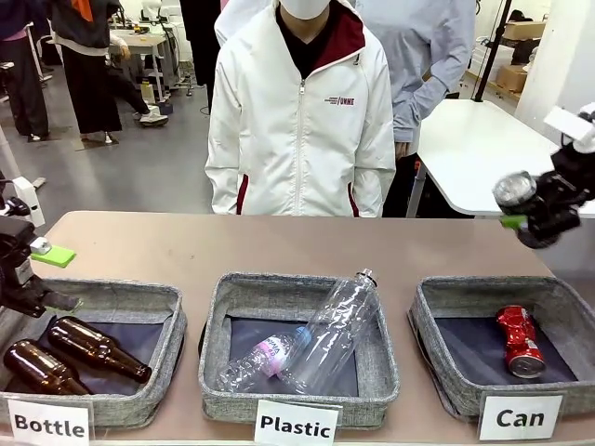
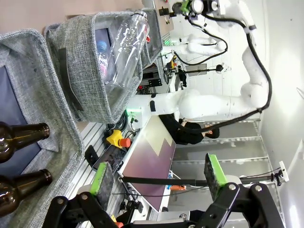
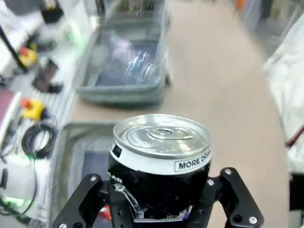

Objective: Sort the can waste into the basket.
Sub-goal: Pick up the can waste from the table and place it in the right Fabric basket.

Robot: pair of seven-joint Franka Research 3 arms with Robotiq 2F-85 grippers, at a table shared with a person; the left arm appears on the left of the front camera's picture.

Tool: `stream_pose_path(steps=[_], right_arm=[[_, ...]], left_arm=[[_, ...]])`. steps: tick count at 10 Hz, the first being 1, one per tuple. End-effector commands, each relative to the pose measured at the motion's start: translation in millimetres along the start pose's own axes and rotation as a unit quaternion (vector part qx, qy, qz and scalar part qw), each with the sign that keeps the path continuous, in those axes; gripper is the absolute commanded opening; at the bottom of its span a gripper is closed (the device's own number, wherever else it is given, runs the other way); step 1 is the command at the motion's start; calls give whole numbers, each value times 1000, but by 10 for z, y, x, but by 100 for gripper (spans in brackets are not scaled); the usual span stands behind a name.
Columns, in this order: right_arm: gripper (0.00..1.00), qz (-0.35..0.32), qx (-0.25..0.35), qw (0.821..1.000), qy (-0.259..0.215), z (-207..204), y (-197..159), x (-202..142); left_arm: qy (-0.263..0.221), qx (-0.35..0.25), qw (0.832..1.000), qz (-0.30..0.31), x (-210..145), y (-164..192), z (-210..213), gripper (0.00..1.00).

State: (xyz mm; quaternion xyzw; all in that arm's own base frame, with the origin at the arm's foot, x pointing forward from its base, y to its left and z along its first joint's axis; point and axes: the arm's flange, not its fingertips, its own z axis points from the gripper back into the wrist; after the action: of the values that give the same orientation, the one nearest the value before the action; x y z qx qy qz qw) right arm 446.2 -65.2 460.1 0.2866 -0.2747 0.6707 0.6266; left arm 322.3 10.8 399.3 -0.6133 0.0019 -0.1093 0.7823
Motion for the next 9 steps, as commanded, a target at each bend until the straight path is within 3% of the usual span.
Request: stream_pose_path(steps=[1, 4, 7, 8, 9], right_arm=[[0, -47, 1, 994, 97, -286, 365, 44], [0, -152, 16, 974, 165, -485, 572, -45], [0, -144, 50, 972, 178, -528, 584, -71], [58, -145, 55, 969, 191, -518, 567, -100], [58, -148, 58, 969, 189, -501, 563, -115]], left_arm=[[2, 4, 1000, -6, -20, 4, 29, 100], [2, 4, 1000, -6, -20, 4, 29, 100], [2, 4, 1000, -6, -20, 4, 29, 100], [2, 4, 1000, -6, -20, 4, 29, 100], [2, 4, 1000, -6, -20, 4, 29, 100]])
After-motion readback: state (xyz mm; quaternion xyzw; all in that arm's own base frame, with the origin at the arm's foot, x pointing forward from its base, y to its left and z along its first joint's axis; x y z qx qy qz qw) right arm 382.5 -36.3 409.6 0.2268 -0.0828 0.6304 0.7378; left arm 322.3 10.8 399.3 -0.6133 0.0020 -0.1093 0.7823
